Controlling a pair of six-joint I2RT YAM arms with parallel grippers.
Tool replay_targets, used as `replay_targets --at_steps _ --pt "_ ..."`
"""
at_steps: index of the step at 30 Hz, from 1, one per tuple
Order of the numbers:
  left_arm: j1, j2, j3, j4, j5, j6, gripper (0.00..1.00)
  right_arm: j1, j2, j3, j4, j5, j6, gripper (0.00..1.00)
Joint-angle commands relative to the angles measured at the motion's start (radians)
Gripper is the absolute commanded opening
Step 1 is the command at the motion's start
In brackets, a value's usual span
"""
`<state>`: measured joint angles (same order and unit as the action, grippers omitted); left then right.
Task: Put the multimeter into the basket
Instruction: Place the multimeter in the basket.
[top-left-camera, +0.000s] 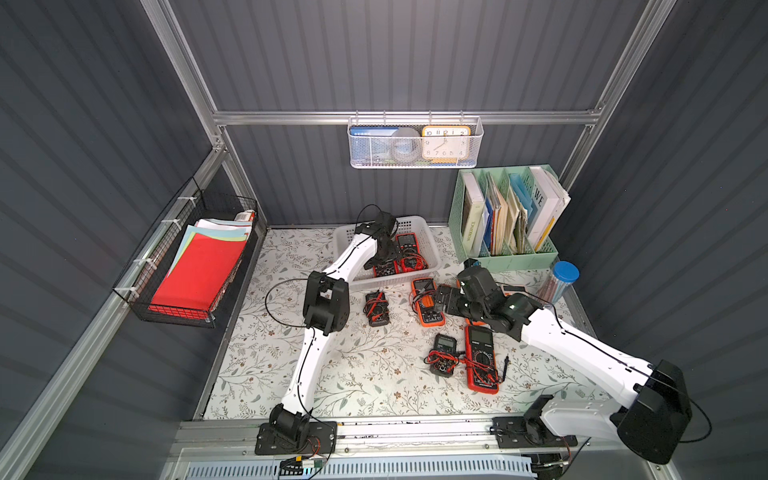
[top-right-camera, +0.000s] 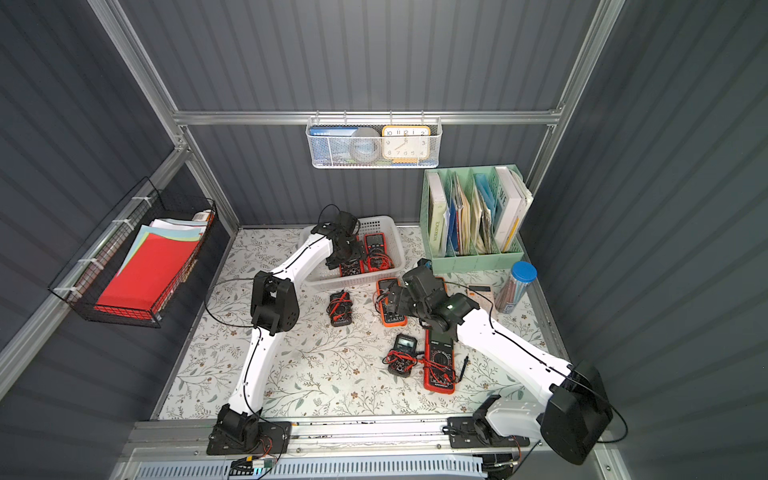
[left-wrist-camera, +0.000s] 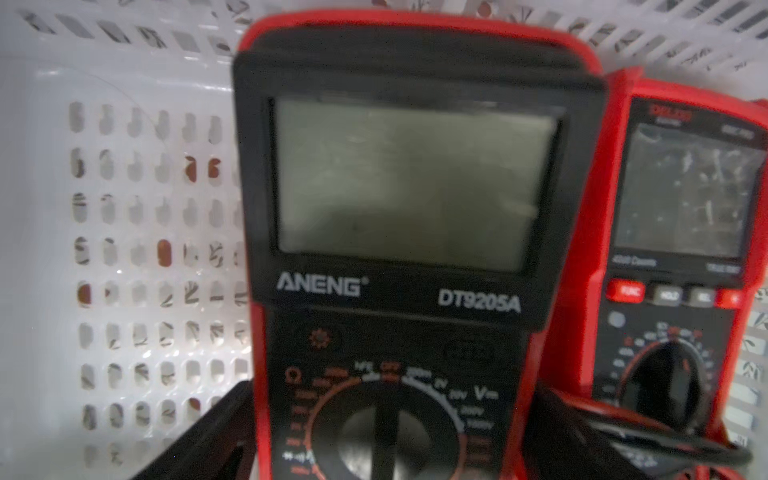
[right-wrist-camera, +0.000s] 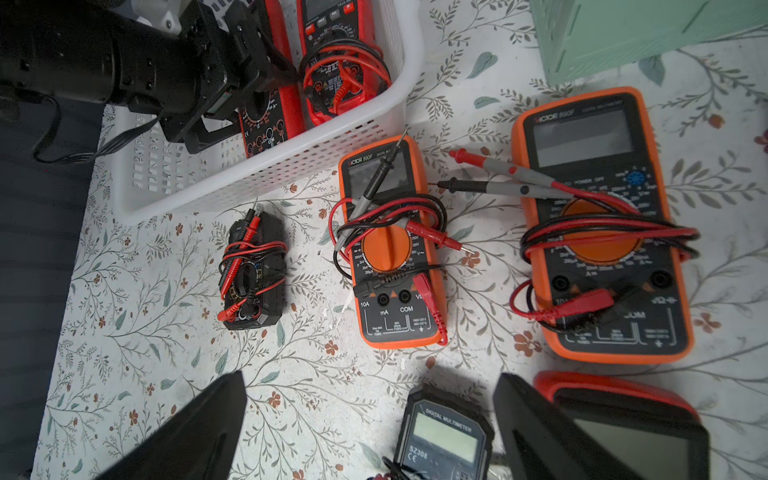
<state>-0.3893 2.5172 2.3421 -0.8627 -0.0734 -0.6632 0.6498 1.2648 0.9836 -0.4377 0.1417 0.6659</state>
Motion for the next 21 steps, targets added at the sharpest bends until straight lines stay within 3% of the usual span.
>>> replay_targets --at_steps 1,6,11,21 --pt "-0.004 0.017 0.030 0.042 0.022 -0.030 0.49 -0.003 -0.008 -0.019 -0.012 0.004 0.011 0.99" --pt "-0.004 0.017 0.028 0.055 0.032 -0.018 0.68 -0.003 -0.009 -0.021 -0.011 0.002 0.011 0.99" --pt "-0.006 -0.001 0.022 0.075 0.044 -0.008 0.99 -0.003 -0.006 -0.017 -0.012 0.000 0.012 0.99" --pt "-0.009 -0.041 0.009 0.088 0.045 0.005 0.99 -0.003 -0.010 -0.015 -0.012 0.000 0.012 0.99"
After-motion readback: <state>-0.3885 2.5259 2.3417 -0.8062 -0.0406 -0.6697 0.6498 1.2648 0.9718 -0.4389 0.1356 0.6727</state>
